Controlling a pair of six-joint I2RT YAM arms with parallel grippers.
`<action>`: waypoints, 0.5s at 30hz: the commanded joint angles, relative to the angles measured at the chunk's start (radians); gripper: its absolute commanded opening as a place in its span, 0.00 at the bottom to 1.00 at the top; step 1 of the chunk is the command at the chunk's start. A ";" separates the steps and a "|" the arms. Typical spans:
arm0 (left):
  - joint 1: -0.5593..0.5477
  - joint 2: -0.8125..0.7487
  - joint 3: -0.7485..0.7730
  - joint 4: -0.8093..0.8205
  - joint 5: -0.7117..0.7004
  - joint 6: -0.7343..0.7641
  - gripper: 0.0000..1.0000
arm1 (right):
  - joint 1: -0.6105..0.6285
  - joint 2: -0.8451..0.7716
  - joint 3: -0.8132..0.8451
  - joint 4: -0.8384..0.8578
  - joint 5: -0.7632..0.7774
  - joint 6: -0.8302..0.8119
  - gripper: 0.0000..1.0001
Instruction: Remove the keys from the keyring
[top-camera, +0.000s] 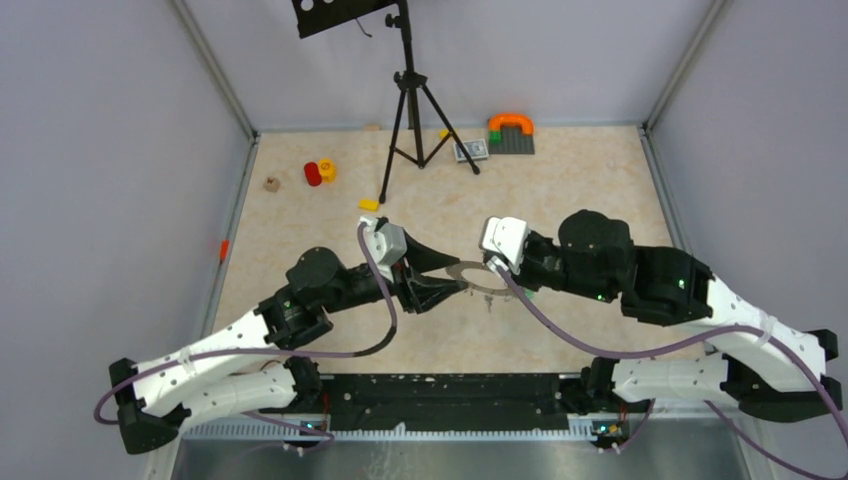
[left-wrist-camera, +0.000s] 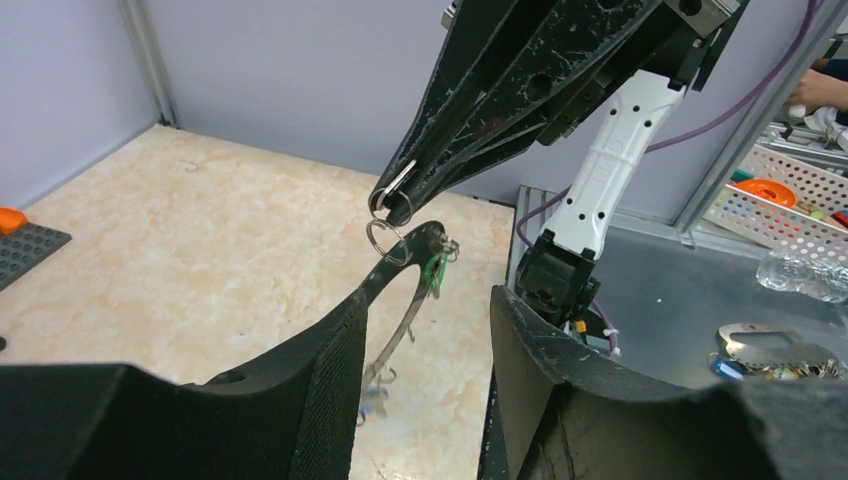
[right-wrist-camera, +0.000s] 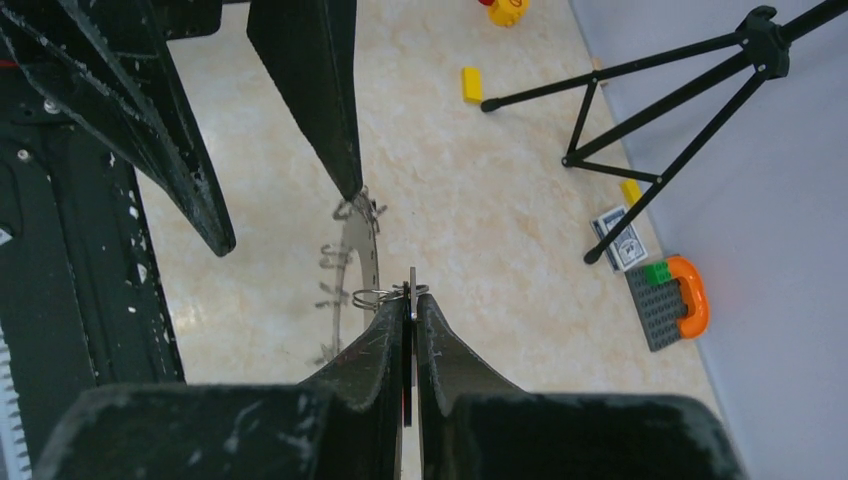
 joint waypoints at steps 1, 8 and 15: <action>0.001 -0.003 0.053 0.041 0.028 -0.007 0.51 | 0.008 0.016 0.073 0.019 -0.017 0.041 0.00; 0.001 -0.018 0.051 0.038 0.030 0.005 0.52 | 0.008 -0.020 0.053 0.057 -0.039 0.007 0.00; 0.001 -0.064 0.048 0.012 0.031 0.027 0.55 | 0.008 -0.067 0.030 0.110 -0.084 -0.009 0.00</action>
